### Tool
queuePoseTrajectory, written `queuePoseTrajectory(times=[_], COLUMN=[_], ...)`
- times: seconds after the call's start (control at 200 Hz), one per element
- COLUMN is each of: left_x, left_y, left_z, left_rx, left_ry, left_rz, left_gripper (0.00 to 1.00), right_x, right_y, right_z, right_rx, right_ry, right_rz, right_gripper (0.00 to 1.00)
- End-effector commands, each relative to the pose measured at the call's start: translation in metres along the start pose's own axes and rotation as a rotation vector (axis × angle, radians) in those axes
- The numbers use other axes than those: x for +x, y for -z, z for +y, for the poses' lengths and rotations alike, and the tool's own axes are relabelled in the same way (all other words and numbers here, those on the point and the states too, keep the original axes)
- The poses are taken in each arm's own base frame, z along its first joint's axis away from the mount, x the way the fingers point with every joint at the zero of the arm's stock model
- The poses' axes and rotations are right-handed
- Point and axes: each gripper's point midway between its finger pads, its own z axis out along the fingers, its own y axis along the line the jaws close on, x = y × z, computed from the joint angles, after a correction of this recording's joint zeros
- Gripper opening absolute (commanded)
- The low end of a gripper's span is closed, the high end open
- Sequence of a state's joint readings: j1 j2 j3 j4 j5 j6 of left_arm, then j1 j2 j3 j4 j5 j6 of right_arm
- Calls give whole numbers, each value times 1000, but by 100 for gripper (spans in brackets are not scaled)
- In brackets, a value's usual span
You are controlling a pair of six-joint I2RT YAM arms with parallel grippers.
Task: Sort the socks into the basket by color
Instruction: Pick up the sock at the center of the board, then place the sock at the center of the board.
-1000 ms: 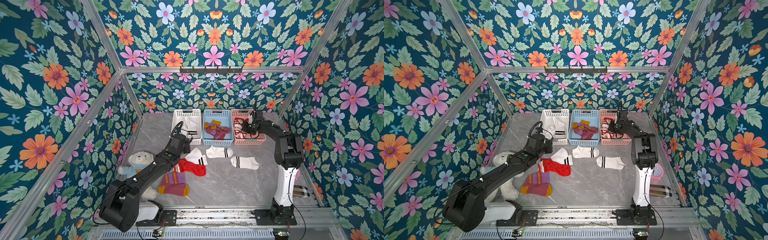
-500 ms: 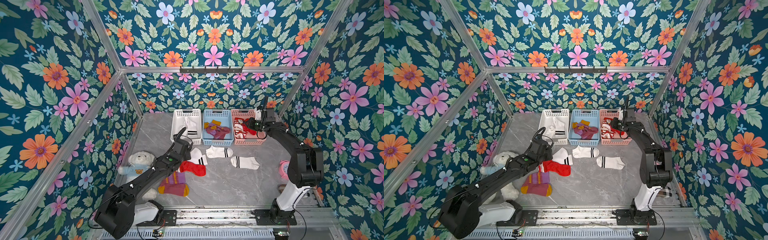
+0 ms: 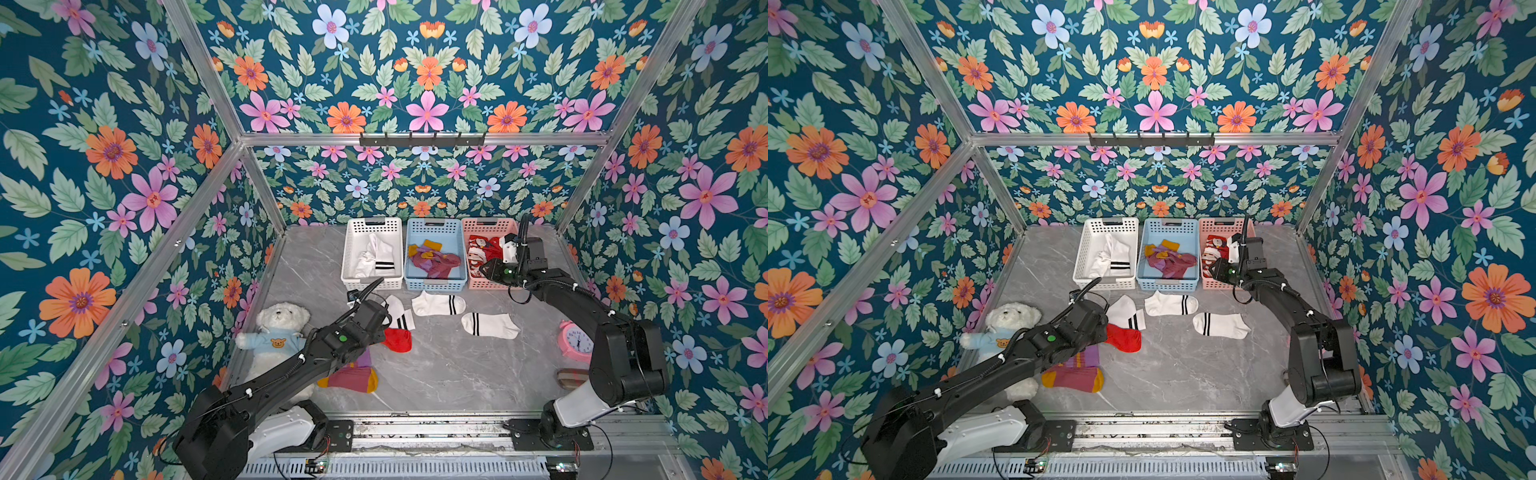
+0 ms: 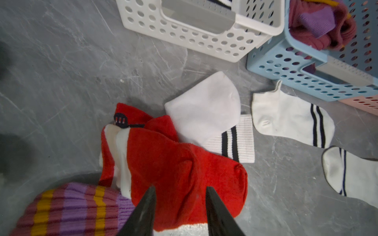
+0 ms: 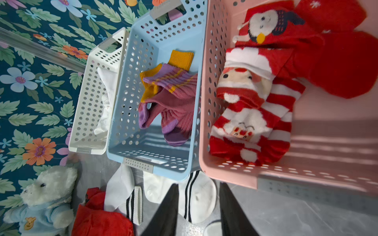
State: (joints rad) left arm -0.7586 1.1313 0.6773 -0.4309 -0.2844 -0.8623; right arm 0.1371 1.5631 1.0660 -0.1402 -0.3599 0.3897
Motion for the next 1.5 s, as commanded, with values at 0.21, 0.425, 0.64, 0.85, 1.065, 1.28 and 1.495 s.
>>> queuePoseTrajectory(times=[0.21, 0.425, 0.64, 0.85, 1.065, 1.28, 1.495], left_x=[19, 15, 2, -21, -41, -51, -46], left_y=[-9, -10, -3, 17, 32, 32, 6], left_z=[15, 8, -11, -66, -119, -166, -206], left_rx=[-93, -69, -1, 216, 391, 545, 593], left_ry=[29, -2, -56, -145, -206, -244, -277], left_rz=[30, 19, -9, -36, -54, -57, -10], left_gripper=[38, 3, 0, 0, 0, 0, 0], right_x=[16, 19, 20, 19, 20, 26, 34], right_y=[0, 10, 18, 30, 41, 54, 66], right_z=[5, 6, 7, 9, 9, 6, 5], right_rx=[-41, -34, -33, -27, -14, 14, 24], right_ry=[-31, -23, -17, -6, 3, 13, 17], right_rz=[-3, -17, -30, -63, -77, -91, -97], right_gripper=[36, 36, 36, 36, 37, 38, 39])
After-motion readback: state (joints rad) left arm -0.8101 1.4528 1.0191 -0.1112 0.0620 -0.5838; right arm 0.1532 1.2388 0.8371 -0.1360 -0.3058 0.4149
